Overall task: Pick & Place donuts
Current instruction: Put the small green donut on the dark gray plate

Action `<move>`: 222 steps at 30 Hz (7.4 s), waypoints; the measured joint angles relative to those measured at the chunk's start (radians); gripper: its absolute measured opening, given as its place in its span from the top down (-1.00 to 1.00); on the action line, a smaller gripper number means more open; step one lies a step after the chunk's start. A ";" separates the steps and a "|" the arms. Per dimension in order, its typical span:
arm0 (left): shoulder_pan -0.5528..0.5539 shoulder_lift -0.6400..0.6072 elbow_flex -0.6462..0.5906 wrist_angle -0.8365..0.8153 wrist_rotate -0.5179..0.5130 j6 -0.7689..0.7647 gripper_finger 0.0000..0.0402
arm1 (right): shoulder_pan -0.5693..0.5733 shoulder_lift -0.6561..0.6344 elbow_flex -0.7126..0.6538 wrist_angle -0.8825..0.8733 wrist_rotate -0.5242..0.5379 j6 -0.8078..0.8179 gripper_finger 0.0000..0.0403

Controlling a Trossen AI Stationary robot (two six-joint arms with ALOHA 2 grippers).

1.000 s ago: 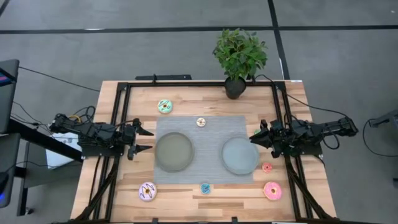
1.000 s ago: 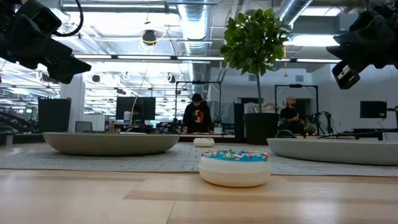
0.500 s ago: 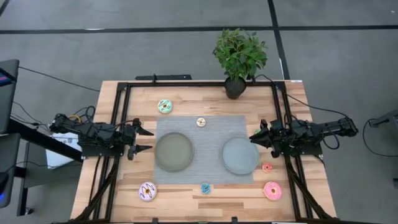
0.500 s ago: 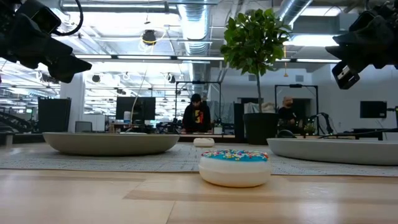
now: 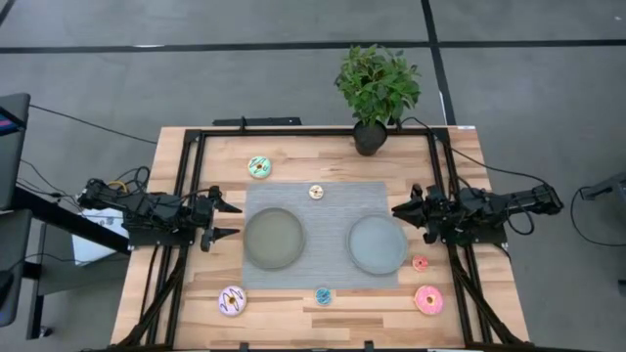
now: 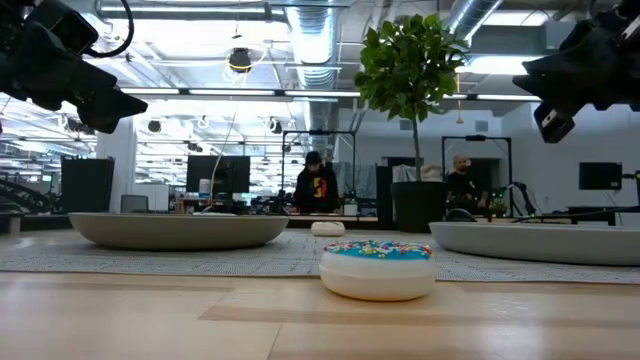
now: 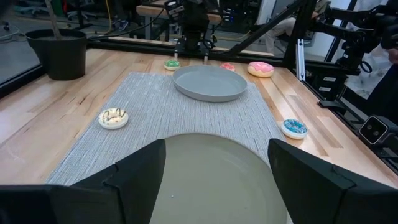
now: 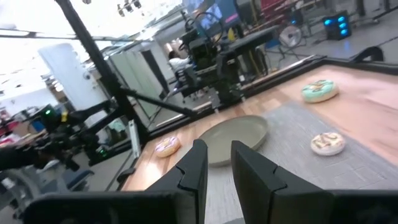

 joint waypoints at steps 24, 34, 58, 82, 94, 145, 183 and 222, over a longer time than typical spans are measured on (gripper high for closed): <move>0.000 0.000 0.000 0.001 0.000 -0.012 -0.38 | 0.090 0.075 0.584 -0.992 -0.070 0.217 0.69; 0.000 0.000 0.000 0.001 0.000 -0.013 -0.38 | 0.099 0.309 0.595 -1.144 0.013 0.229 0.69; 0.000 0.000 -0.001 0.017 0.000 -0.013 -0.38 | -0.064 0.737 0.595 -1.171 0.069 0.430 0.60; 0.000 0.000 -0.002 0.029 0.000 -0.118 -0.38 | -0.294 1.176 0.595 -0.979 0.021 0.598 -0.29; 0.000 0.000 -0.002 0.030 0.001 -0.118 -0.38 | -0.373 1.336 0.597 -0.918 0.020 0.594 -0.29; 0.000 0.000 0.000 0.030 -0.005 -0.444 -0.38 | -0.373 1.347 0.554 -0.866 -0.024 0.629 -0.29; 0.000 0.000 0.000 0.030 -0.156 -0.460 -0.38 | -0.392 1.347 0.713 -0.875 -0.060 0.443 0.08; 0.000 0.000 0.000 0.031 -0.178 -0.802 -0.38 | -0.049 1.350 0.896 0.044 -0.110 0.044 0.18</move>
